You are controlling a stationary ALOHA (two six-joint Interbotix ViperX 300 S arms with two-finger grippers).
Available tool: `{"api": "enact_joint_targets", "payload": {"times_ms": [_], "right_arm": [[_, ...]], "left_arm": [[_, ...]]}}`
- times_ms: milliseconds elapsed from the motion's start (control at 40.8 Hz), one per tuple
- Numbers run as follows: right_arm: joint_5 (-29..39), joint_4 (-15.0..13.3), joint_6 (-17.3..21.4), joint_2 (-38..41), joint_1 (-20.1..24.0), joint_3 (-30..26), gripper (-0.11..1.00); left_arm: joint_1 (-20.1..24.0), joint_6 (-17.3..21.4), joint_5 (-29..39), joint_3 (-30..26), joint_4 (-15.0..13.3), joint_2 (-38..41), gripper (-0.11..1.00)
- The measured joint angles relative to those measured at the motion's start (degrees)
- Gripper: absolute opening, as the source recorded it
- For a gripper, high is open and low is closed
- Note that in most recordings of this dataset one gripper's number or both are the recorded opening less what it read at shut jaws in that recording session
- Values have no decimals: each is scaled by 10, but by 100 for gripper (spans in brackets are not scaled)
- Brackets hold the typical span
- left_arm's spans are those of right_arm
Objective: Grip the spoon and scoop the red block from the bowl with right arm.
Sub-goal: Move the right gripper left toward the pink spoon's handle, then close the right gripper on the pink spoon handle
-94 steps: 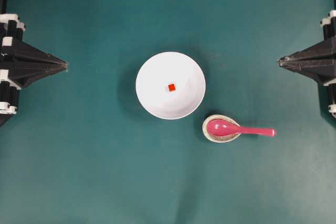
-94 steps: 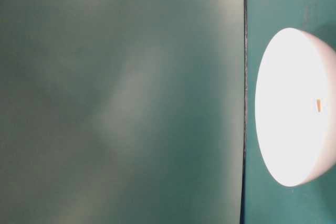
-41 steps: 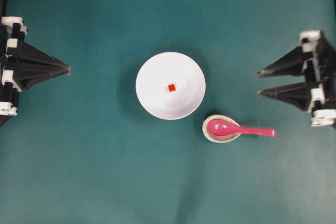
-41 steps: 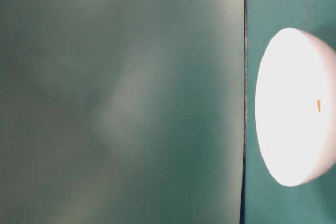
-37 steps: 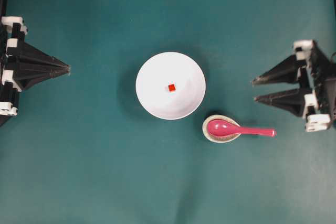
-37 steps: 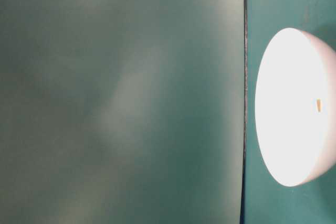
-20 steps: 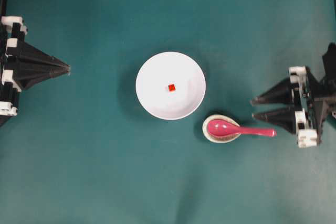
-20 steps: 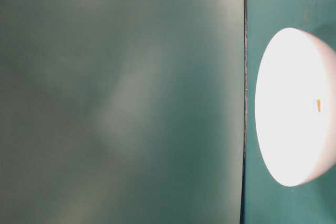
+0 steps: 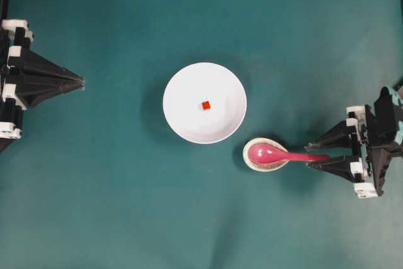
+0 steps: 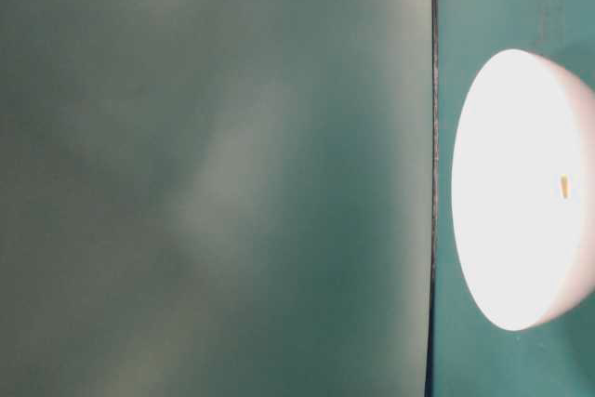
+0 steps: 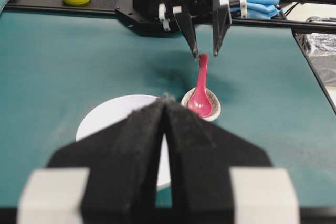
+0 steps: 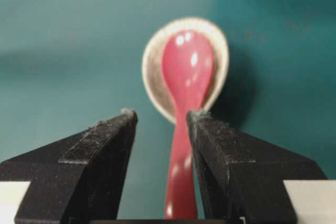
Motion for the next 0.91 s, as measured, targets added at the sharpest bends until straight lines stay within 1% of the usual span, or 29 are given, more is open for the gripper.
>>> {"api": "enact_joint_targets", "payload": {"times_ms": [269,612,906], "right_arm": [[-40,1,-11,54,4,15,51],[-54,1,-12,117,18,10,51],[-109,1,-13,149,20,5,51]], "left_arm": [[0,-4,-2,0,1,0,0],[0,-4,-1,0,0,0,0],[0,-4,6,0,1,1,0]]}}
